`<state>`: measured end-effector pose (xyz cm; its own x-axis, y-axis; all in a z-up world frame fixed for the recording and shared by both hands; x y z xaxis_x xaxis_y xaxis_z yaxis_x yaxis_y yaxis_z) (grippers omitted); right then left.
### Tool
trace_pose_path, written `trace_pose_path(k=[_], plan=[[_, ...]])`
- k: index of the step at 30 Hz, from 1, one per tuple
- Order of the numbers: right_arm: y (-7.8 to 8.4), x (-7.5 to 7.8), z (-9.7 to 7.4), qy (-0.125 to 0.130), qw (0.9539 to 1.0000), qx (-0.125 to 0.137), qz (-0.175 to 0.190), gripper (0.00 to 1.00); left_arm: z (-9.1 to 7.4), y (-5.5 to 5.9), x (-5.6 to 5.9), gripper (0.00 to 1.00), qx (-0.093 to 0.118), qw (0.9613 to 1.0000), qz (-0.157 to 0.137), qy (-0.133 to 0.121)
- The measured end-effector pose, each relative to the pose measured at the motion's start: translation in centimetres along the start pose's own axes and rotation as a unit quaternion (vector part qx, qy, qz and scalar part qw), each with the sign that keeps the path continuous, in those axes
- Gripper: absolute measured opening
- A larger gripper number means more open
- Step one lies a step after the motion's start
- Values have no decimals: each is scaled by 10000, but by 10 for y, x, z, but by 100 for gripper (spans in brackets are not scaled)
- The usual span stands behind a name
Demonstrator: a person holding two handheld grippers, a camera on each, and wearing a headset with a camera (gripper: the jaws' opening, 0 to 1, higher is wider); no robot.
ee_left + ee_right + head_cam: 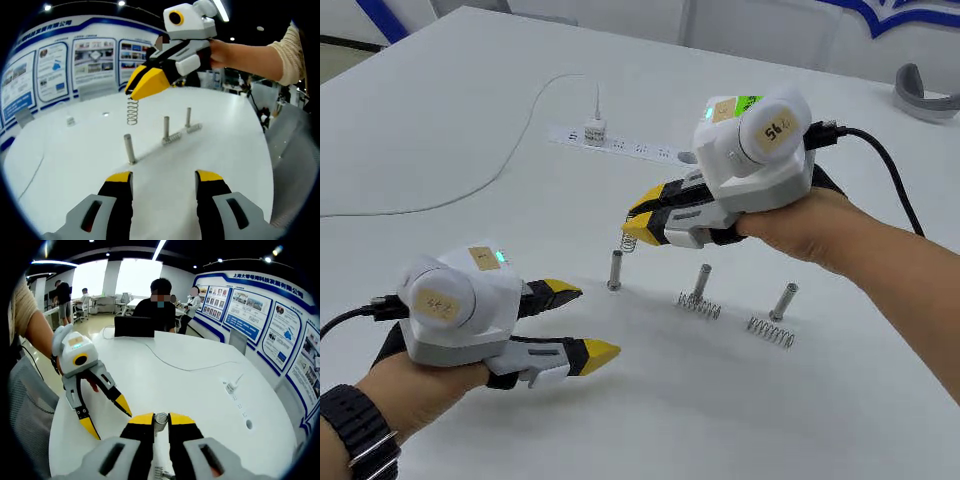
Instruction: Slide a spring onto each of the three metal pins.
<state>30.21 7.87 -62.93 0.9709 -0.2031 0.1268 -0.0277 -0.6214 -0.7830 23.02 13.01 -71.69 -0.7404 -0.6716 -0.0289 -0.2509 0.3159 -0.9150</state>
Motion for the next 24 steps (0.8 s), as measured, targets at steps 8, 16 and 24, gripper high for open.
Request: trace_pose_path(k=[8, 16, 24], plan=[[3, 0, 11, -69, 9999, -79, 68, 11, 1, 2, 2, 52, -18, 10000, -46, -10], [6, -2, 16, -119, 9997, -130, 143, 11, 0, 3, 1, 52, -35, 10000, -56, -14], [11, -3, 22, -147, 9995, -195, 187, 11, -1, 4, 1, 52, -51, 10000, -66, -20]])
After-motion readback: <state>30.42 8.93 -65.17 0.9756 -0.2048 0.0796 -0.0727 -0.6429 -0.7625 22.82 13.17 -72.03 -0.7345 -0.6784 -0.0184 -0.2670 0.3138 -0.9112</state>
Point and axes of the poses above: the centre of the closed fingertips' face, and the gripper's own axes: z roughly forward along the fingers, x roughly to its right, y roughly out of its underside, the point moved 3 cm from there along -z, roughly backward along the fingers, and after that the axes turned 8 degrees about -y, right-handed, at the moved point
